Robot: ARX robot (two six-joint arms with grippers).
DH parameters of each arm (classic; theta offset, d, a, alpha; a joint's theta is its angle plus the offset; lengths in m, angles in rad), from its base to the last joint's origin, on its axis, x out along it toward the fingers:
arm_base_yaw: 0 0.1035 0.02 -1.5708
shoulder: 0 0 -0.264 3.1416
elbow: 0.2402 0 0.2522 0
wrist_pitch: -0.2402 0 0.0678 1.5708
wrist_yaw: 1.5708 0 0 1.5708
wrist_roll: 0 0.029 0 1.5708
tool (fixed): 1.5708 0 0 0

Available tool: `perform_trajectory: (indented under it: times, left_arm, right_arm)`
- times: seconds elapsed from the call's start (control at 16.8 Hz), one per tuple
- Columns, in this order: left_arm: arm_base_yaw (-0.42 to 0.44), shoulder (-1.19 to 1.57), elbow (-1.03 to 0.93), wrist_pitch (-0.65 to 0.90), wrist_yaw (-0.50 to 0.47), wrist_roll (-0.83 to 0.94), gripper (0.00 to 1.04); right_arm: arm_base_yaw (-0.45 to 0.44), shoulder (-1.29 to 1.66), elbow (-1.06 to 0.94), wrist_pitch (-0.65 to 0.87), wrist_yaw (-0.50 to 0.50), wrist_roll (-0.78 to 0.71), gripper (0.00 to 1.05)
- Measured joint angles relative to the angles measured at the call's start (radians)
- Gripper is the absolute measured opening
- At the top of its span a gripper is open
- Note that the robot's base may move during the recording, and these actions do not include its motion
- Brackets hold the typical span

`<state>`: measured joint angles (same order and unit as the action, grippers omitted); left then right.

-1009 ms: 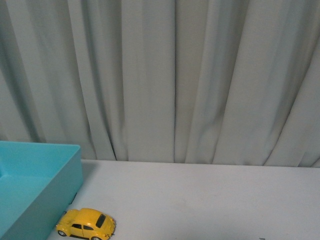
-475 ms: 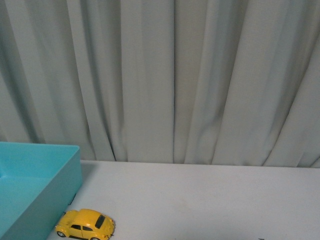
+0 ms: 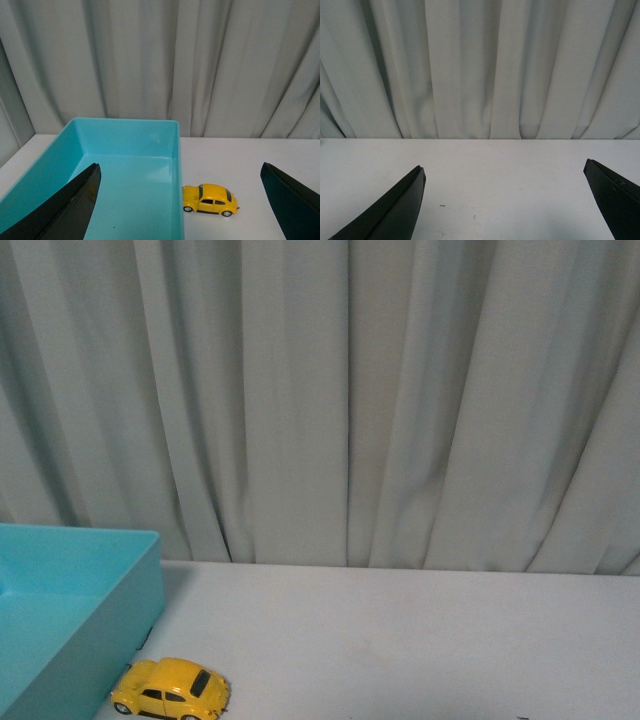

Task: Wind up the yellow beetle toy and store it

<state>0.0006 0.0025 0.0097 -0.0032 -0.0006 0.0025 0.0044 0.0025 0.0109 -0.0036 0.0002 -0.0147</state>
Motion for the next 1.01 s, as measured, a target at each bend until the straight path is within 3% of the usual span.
perform_trajectory:
  times: [0.12,0.24,0.36,0.65,1.01]
  left_arm:
    - [-0.011,0.007,0.008,-0.035,-0.027,-0.009,0.98]
    - [-0.117,0.182,0.111,-0.246,-0.281,-0.133,0.98]
    - [-0.105,0.265,0.129,-0.22,-0.431,-0.205,0.98]
    - [-0.031,0.34,0.159,-0.075,-0.353,-0.179,0.98]
    - [0.182,0.674,0.298,0.227,-0.082,-0.012,0.98]
  right_arm:
    - [0.0,0.0,0.0,0.0,0.0,0.0,0.98]
    - [0.0,0.0,0.0,0.0,-0.001,0.0,0.98]
    - [0.0,0.0,0.0,-0.001,0.001,0.0,0.98]
    - [0.0,0.0,0.0,0.0,0.0,0.0,0.98]
    - [0.0,0.0,0.0,0.0,0.0,0.0,0.98]
